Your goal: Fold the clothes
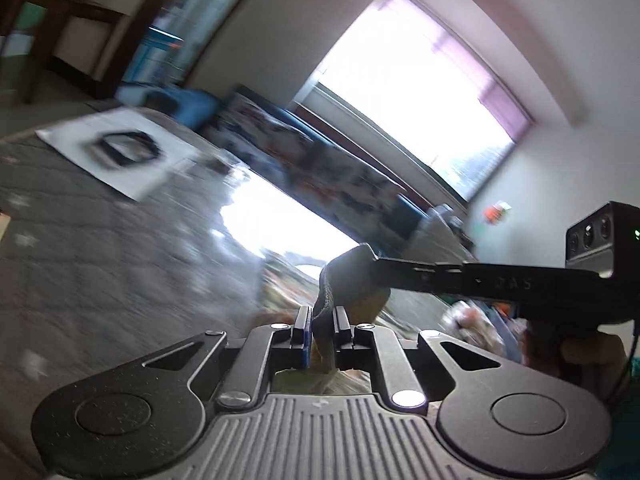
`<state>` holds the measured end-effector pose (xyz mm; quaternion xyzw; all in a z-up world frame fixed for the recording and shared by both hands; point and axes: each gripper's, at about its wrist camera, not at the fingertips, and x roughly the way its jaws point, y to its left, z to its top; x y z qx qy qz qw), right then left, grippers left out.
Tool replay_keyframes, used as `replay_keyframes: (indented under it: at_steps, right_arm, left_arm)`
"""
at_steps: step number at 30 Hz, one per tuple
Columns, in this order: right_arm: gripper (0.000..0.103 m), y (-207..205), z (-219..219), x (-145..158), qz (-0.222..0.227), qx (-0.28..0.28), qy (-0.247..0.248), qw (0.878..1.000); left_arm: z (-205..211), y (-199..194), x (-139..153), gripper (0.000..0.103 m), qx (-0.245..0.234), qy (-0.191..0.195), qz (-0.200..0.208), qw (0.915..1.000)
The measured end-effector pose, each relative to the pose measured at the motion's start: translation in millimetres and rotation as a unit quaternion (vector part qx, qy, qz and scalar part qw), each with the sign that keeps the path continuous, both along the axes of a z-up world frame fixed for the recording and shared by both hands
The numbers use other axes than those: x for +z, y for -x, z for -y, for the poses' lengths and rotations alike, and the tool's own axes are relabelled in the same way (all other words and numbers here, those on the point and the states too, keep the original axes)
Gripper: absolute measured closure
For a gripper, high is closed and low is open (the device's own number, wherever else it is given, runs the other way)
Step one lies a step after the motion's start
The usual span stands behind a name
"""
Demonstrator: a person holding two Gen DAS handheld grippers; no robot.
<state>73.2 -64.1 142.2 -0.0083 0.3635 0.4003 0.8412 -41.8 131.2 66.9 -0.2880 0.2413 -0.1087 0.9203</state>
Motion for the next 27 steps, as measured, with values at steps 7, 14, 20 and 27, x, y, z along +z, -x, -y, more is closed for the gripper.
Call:
replay_keyframes:
  at_steps: [7,14,20,27]
  right_arm:
    - [0.094,6,65,-9,-0.013,-0.075,0.019,0.997]
    - [0.071,7,111,-22,-0.028,-0.13,0.019,0.991]
    - [0.068,15,132,-22,-0.055,-0.133,0.062,0.988]
    - [0.058,26,141,-51,-0.128,-0.118,0.088,0.981]
  left_arm:
    - [64,-13,-20,0.091,-0.08,0.009,-0.026,0.9964]
    - [75,-8,-25,0.079,-0.114,-0.021,-0.033,0.9926]
    - [55,-8,-23,0.063,-0.087,-0.075,-0.027,0.993]
    - [45,-17,-37,0.049,-0.044,-0.162,-0.052,0.9845]
